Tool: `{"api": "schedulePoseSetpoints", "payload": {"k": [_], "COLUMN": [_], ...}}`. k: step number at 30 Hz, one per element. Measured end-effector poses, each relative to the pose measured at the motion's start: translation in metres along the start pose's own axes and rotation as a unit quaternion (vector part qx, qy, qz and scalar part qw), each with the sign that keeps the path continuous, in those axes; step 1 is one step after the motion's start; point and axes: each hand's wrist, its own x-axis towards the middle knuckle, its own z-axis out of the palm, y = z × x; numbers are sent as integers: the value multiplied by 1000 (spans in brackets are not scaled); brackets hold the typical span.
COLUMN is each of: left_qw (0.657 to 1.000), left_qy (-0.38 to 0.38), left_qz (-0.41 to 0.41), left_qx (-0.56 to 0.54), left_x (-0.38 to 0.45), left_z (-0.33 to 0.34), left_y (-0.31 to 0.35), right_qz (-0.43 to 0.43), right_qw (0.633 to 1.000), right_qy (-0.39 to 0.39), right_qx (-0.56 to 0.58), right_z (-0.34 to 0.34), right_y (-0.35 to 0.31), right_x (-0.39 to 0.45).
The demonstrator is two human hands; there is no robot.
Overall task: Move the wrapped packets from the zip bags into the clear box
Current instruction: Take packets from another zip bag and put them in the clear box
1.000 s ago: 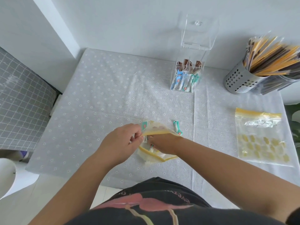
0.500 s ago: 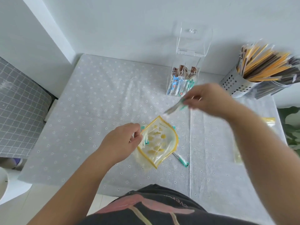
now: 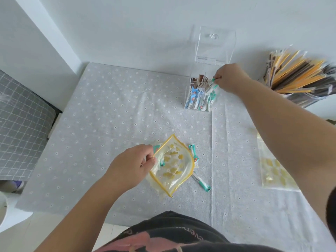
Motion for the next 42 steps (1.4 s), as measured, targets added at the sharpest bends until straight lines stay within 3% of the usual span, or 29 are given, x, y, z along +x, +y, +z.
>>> {"api": "schedulePoseSetpoints", "payload": {"k": [13,22,27,33,38,42], "left_qw": [1000,1000,1000,1000,1000,1000], "left_qy": [-10,-10,-14,-15,-17,-13], "left_qz": [-5,12,17,15,12,11], "left_qx": [2,9,13,15,14,11], "left_x": [8,10,10,13,15,16], "left_z": [0,2,3,4,3,2], "left_y": [1,3,2,-1,-2,-2], "right_qz": [-10,-23,6,47,17,54], "right_qw": [999,991,971,956,992,994], "right_qy": [-28,-20,-22,-35,-53,-95], "right_qx": [13,131,239,288,116,19], "right_z": [-12,1,22,42,48,53], "right_y": [8,14,17,11,0,-4], "right_x": [-11,-16,-11,3,22,35]}}
